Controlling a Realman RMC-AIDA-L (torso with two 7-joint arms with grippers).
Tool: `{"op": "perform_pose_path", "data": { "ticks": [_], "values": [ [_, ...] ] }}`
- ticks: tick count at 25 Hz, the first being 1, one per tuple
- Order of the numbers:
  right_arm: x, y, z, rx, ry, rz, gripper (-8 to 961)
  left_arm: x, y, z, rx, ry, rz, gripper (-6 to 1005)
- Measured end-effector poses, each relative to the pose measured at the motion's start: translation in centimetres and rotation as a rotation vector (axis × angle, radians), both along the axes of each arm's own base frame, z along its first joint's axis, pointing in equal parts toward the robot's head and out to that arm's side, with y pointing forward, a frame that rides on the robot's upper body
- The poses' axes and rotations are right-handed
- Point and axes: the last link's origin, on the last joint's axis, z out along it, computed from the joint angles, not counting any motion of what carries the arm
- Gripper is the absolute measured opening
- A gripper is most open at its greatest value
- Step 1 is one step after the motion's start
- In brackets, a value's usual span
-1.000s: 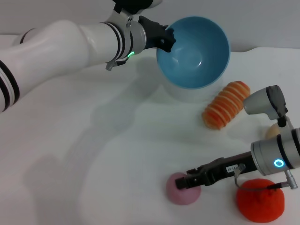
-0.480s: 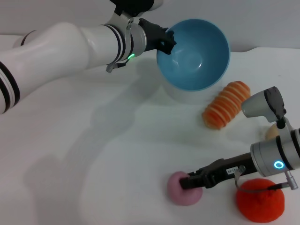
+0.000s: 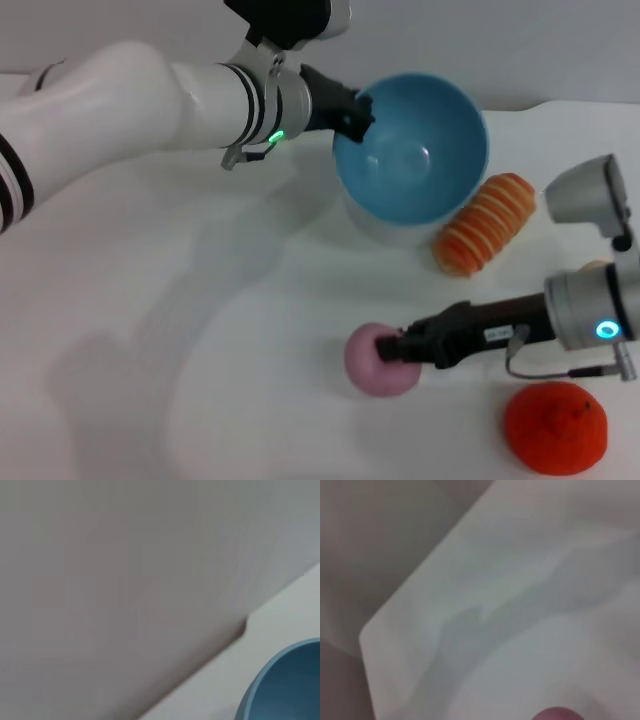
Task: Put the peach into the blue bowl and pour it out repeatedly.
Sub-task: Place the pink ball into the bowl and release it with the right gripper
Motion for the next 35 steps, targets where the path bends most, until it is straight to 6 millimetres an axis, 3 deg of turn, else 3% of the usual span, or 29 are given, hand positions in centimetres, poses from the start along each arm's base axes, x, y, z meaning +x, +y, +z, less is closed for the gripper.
{"op": "perform_pose_path", "data": {
  "ticks": [10,14,18,24,34,35],
  "values": [
    [-4.0,1.8,8.0,0.114,0.04,0.155,131,-0.8,-0.3,0.8,-0.12,0.155,0.115,-2],
    [-4.3,2.7,9.7,0.18,0.031,0.148,140,0.2,-1.4,0.5,-0.213,0.18,0.157,-2],
    [-3.4,3.4,9.8,0.216,-0.009,0.121,148,1.2,-2.1,0.3,-0.251,0.194,0.154,-2],
    [-1.7,4.2,8.3,0.241,-0.053,0.038,160,2.1,-2.4,0.0,-0.27,0.176,0.144,-2],
    [-1.3,5.0,8.0,0.318,-0.055,0.041,181,2.2,-2.8,-0.5,-0.287,0.187,0.134,-1],
    [-1.2,5.0,8.1,0.326,-0.047,0.045,221,2.1,-2.8,-0.5,-0.287,0.186,0.136,-1]
  ]
}}
